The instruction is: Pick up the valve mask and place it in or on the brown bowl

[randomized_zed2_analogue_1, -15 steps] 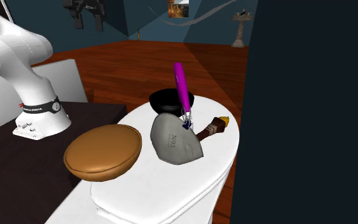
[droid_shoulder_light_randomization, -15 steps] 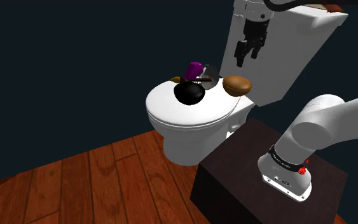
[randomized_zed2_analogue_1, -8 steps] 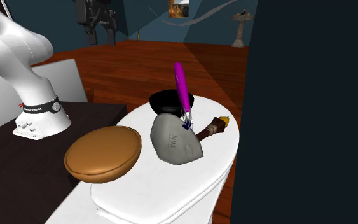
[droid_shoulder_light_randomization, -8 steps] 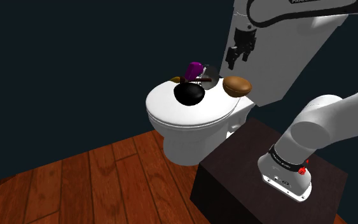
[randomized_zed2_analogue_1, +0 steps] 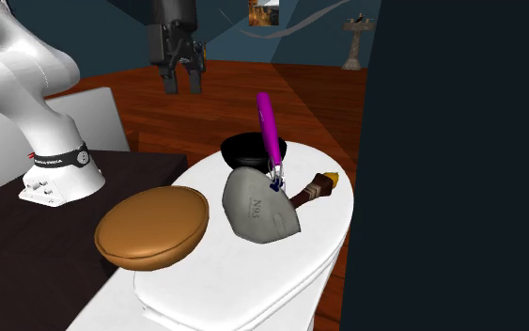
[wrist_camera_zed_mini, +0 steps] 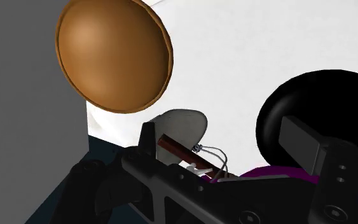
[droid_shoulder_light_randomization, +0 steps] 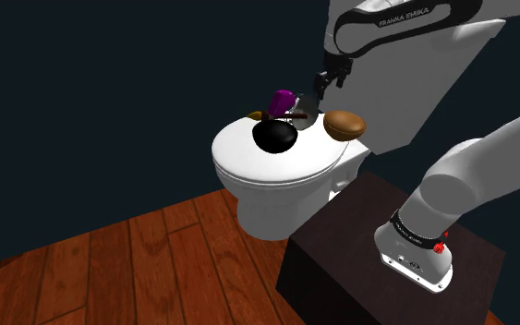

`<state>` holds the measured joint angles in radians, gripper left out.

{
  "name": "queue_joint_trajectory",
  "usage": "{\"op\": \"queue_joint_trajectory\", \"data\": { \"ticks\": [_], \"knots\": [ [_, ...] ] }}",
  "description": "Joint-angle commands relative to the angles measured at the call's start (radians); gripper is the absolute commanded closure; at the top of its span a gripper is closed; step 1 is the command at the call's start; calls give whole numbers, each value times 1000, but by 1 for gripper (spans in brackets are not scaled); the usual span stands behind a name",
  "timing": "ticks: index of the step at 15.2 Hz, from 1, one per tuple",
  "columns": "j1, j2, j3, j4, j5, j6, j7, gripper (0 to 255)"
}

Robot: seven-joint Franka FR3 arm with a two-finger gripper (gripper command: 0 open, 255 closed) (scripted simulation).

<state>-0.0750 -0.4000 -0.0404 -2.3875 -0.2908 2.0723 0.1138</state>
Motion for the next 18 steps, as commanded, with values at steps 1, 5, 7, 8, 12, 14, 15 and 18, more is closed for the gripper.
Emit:
{"op": "queue_joint_trajectory", "data": {
  "ticks": [1, 5, 7, 8, 12, 14, 15, 18],
  "knots": [
    [-13, 66, -6, 18, -28, 70, 13, 0],
    [-39, 199, -19, 82, -83, 179, 36, 0],
    [-50, 267, -26, 123, -110, 226, 49, 0],
    [-55, 301, -29, 145, -123, 248, 55, 0],
    [-69, 394, -41, 204, -157, 308, 73, 0],
    [-73, 413, -45, 201, -164, 331, 77, 0],
    [-75, 423, -47, 200, -167, 343, 79, 0],
    [-81, 454, -54, 198, -177, 377, 86, 0]
  ]
}}
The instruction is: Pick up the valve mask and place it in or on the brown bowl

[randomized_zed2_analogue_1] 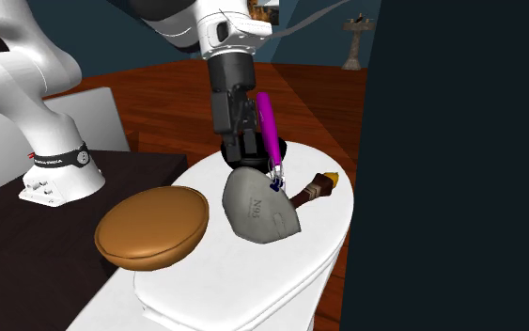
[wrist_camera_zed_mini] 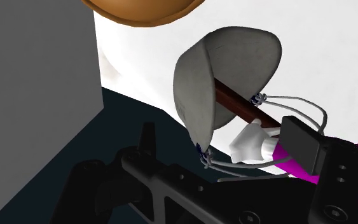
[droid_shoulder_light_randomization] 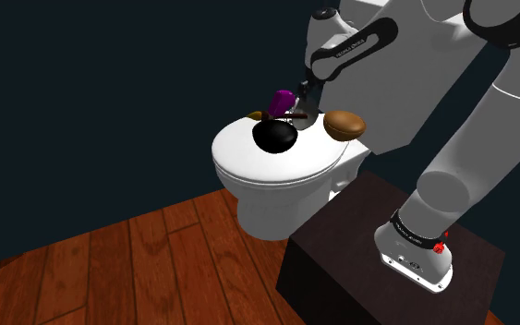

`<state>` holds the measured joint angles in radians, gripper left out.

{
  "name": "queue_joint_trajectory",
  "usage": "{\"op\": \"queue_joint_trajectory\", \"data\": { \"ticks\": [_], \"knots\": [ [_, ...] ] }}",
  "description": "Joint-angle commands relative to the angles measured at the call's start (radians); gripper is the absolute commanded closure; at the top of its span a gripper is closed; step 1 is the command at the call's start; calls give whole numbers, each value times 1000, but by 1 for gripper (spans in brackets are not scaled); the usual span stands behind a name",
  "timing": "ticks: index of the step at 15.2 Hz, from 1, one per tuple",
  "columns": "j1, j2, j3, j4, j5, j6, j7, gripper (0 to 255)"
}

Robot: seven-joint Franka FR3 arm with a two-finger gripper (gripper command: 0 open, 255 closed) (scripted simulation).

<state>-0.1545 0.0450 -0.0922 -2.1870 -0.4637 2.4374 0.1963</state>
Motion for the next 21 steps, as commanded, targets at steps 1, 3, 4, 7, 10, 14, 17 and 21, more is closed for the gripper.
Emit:
{"op": "queue_joint_trajectory", "data": {
  "ticks": [1, 3, 4, 7, 10, 14, 17, 21],
  "knots": [
    [-3, 15, -3, -3, -6, 19, 4, 0],
    [-3, 15, -3, -3, -6, 19, 4, 0],
    [-3, 15, -3, -3, -6, 19, 4, 0],
    [-3, 15, -3, -3, -6, 19, 4, 0],
    [-3, 15, -3, -3, -6, 18, 4, 255],
    [-3, 15, -3, -3, -6, 18, 4, 255],
    [-3, 15, -3, -3, -6, 18, 4, 255],
    [-2, -7, -1, 13, 9, -16, -15, 255]
  ]
}}
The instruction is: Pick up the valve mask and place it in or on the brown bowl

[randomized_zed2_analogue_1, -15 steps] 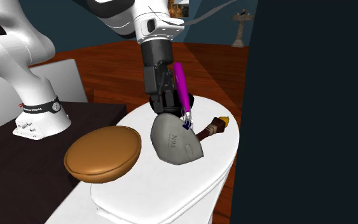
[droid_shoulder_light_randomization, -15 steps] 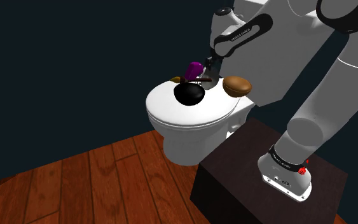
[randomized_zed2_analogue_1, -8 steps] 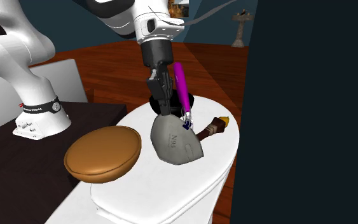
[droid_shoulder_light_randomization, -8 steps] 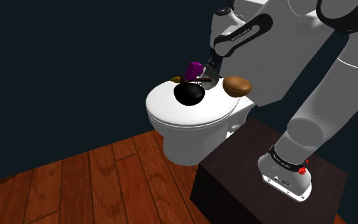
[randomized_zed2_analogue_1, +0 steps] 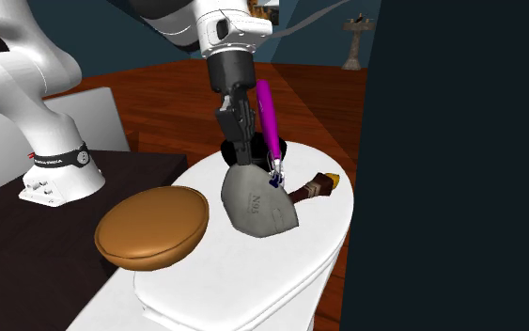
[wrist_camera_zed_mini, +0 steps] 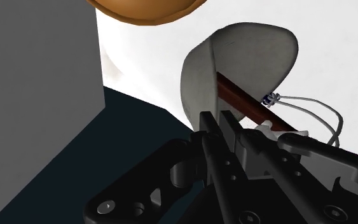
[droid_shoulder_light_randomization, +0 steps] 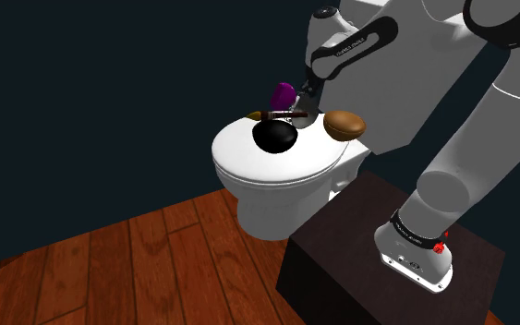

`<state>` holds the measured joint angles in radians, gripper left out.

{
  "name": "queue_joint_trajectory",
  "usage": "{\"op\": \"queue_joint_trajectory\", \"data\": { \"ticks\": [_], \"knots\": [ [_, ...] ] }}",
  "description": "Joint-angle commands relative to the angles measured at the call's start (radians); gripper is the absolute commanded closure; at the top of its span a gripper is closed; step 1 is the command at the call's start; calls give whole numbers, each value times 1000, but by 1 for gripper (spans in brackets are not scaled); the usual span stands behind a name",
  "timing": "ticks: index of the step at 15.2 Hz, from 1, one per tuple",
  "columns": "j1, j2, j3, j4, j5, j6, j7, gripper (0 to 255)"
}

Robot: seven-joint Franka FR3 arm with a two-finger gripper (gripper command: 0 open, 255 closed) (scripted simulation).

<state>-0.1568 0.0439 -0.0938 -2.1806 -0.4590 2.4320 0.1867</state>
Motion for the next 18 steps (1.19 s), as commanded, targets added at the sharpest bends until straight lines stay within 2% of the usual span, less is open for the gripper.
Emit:
{"op": "queue_joint_trajectory", "data": {
  "ticks": [1, 18],
  "knots": [
    [1, -13, 2, 12, 10, -23, -12, 255],
    [11, -99, 11, 141, 75, -228, -103, 255]
  ]
}}
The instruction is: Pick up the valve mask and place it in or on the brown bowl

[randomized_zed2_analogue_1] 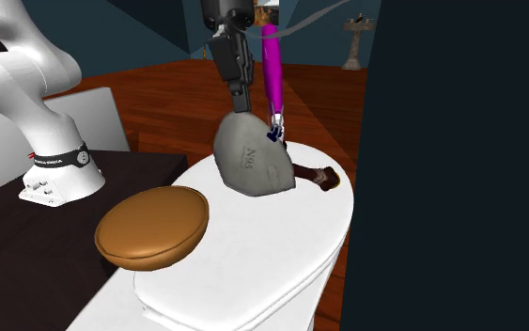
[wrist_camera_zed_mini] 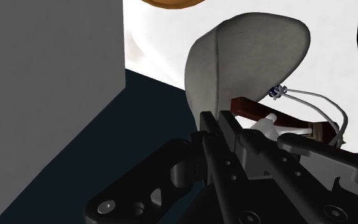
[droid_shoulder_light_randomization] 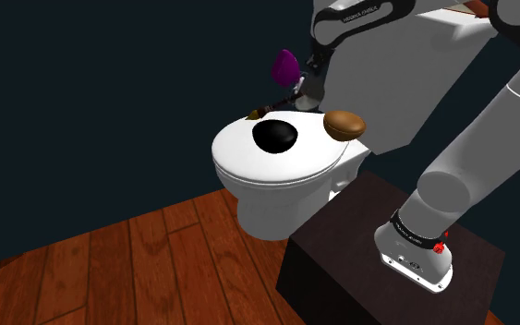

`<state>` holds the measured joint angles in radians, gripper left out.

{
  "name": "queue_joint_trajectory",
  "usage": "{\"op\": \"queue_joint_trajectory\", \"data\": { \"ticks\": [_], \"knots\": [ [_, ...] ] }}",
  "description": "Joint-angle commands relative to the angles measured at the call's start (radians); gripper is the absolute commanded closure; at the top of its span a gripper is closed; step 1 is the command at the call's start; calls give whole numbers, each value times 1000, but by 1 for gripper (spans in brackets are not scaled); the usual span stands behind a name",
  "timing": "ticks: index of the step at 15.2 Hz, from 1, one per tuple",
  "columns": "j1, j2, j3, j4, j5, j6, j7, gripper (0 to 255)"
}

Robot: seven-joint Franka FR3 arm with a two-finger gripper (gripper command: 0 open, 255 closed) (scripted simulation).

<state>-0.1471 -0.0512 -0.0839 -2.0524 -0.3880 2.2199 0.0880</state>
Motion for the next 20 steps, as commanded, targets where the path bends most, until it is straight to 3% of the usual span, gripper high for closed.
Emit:
{"op": "queue_joint_trajectory", "data": {
  "ticks": [1, 12, 20],
  "knots": [
    [2, -7, 2, 22, 7, -28, -9, 255],
    [8, -29, 6, 135, 33, -157, -55, 255],
    [-32, -264, -49, -2, 33, -222, -176, 255]
  ]
}}
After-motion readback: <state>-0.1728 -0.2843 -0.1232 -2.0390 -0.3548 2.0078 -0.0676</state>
